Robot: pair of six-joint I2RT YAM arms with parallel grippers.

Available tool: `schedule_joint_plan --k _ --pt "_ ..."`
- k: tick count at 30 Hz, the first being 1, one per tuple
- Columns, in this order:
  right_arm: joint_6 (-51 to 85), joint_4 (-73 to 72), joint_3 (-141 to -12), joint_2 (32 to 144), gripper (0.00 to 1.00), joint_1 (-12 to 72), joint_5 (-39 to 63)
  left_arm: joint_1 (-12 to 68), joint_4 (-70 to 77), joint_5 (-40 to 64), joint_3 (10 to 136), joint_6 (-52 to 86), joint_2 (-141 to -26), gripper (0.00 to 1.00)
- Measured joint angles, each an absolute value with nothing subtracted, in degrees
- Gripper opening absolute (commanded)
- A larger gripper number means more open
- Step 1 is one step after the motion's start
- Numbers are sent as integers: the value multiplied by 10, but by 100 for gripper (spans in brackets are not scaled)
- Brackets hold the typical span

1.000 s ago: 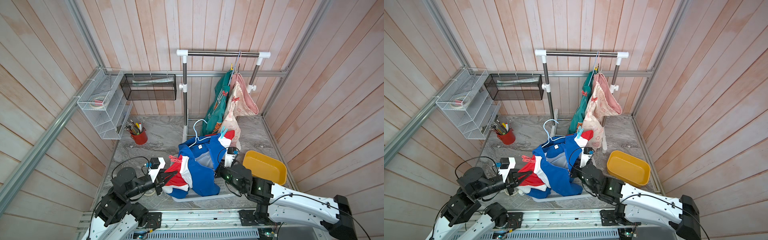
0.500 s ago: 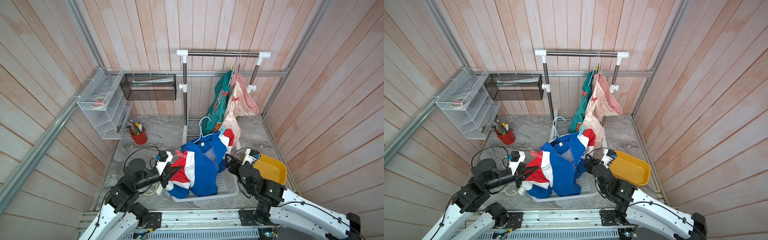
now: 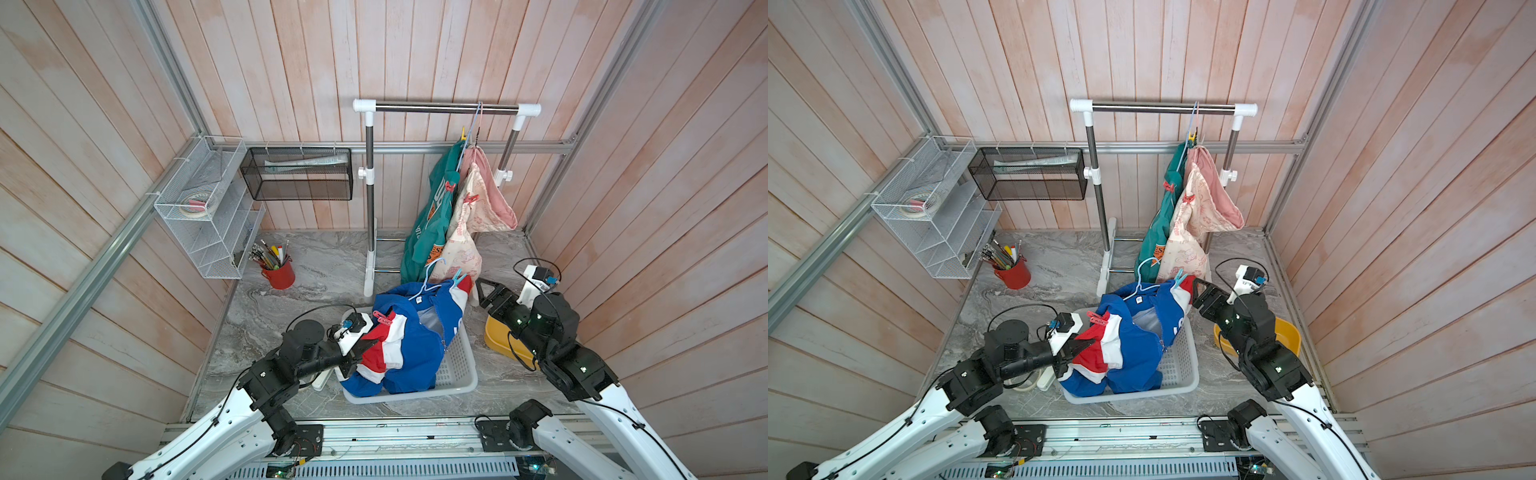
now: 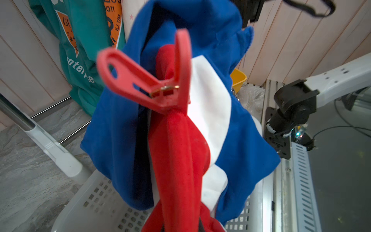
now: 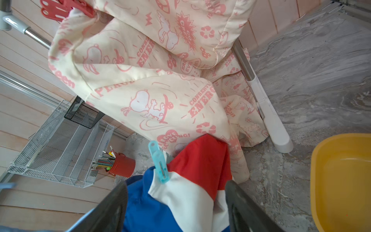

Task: Remove the clothespins securing jackets to the hanger
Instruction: Adjust the jacket in the basket.

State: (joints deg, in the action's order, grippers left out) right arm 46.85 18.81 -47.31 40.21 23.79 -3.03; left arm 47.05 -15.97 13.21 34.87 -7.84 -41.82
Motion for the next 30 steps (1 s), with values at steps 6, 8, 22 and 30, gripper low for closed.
schedule_joint_plan --k 6,8,22,30 --pt "462 180 -475 456 73 148 85 536 -141 11 346 -128 -472 0" --pt "462 178 -475 471 70 131 111 561 -130 -31 341 -144 -479 0" --pt "462 163 -437 519 69 92 187 667 -63 -175 320 -198 -556 0" --pt "462 163 -417 549 66 80 205 691 -40 -185 320 -195 -590 0"
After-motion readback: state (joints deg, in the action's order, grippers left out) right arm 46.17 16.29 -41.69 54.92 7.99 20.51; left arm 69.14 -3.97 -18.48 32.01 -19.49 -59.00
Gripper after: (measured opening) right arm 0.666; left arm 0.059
